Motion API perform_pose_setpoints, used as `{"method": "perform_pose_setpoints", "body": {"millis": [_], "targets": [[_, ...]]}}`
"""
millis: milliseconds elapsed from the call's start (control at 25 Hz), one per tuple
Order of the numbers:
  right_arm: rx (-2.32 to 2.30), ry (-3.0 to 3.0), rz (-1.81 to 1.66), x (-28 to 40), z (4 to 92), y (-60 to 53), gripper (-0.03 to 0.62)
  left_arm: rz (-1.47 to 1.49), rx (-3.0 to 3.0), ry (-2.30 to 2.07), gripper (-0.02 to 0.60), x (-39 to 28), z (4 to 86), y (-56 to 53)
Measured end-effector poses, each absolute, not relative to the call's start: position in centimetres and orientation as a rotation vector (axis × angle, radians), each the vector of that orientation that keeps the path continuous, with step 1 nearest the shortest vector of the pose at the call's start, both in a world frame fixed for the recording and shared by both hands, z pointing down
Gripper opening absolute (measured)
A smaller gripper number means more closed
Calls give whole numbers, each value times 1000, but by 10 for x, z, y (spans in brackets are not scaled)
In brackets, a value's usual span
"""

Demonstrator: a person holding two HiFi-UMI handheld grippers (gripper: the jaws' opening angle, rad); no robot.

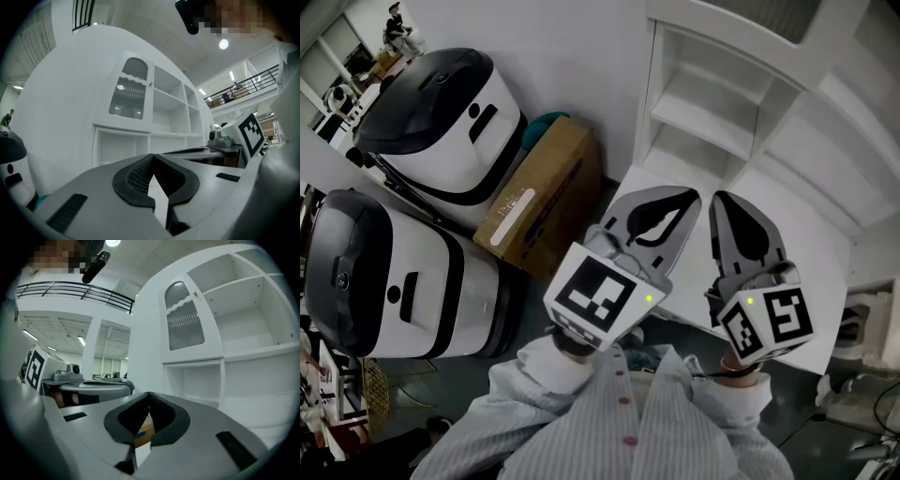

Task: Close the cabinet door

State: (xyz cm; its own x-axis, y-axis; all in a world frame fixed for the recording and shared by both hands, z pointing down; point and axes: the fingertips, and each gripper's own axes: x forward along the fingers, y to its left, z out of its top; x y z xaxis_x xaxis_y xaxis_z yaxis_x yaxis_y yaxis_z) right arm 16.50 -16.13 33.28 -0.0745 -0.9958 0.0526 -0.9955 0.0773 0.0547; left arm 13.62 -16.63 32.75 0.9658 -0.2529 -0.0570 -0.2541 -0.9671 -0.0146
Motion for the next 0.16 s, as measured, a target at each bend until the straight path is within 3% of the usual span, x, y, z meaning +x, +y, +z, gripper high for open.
{"method": "perform_pose_setpoints", "body": {"millis": [160], "targets": [[2085,-2239,-6,167,333,-163,12,81,-3097,387,11,138,328,-167]]}}
